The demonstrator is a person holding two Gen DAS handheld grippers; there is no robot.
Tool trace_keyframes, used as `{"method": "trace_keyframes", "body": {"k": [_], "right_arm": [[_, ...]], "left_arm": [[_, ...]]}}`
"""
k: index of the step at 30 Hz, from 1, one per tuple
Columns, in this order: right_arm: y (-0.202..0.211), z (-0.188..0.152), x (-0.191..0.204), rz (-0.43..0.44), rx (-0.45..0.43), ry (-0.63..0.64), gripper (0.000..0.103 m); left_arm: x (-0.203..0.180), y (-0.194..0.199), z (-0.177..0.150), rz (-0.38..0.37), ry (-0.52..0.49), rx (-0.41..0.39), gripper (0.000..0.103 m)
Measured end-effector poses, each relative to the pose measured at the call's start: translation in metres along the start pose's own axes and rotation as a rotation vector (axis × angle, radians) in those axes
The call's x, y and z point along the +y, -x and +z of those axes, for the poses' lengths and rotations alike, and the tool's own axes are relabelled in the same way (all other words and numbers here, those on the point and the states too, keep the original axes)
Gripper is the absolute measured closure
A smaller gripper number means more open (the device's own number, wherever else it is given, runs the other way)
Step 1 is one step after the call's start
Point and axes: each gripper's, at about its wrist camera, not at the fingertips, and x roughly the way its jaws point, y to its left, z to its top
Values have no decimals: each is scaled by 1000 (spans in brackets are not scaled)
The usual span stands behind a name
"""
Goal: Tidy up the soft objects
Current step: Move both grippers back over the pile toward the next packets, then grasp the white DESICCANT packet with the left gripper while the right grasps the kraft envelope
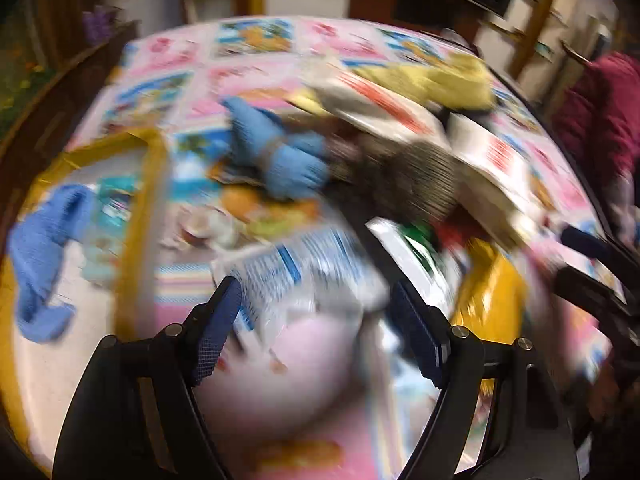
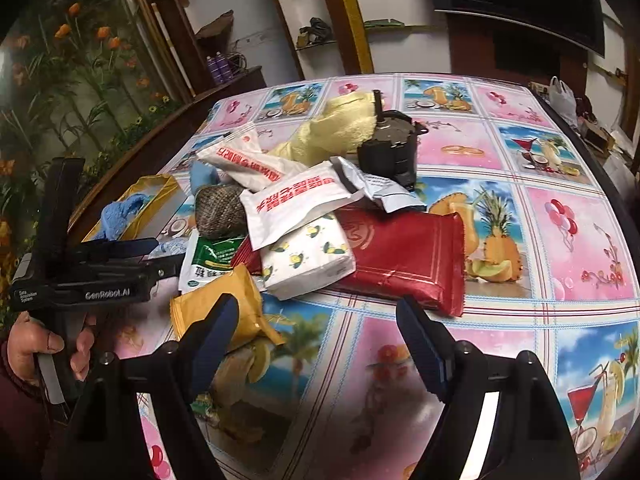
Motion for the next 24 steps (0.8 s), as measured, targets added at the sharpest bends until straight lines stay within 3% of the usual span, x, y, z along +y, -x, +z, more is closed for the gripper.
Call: {"method": "trace_keyframes", "body": {"k": [1, 2, 5, 8, 12, 16, 19, 22, 24], "right_arm": [[-3, -1, 4, 6, 15, 15, 22], [-5, -1, 6, 10, 24, 26, 22], [-8, -3, 12, -5, 50, 47, 22], [-5, -7, 11, -14, 71, 15, 22], [8, -14, 11, -17, 70, -26, 22], [11, -23, 16, 2, 119, -82, 22], [0, -22, 20, 19, 163, -134, 22], [-14, -18, 25, -24, 177, -142, 22], [-23, -15, 28, -56, 189, -141, 22]], "left_arm": [[-4, 4, -8, -57, -14, 19, 25], [-8, 9, -13, -65, -31, 17, 25], [-15, 33, -25, -33, -81, -48, 25], [-13, 47, -23, 75, -120, -133, 25], [-13, 34, -5, 157, -191, -173, 25], [-15, 2, 8, 231, -319, -123, 25], [-5, -17, 10, 161, -258, -45, 24], [6, -21, 10, 31, -151, 21, 24], [7, -17, 6, 38, -152, 4, 34]]}}
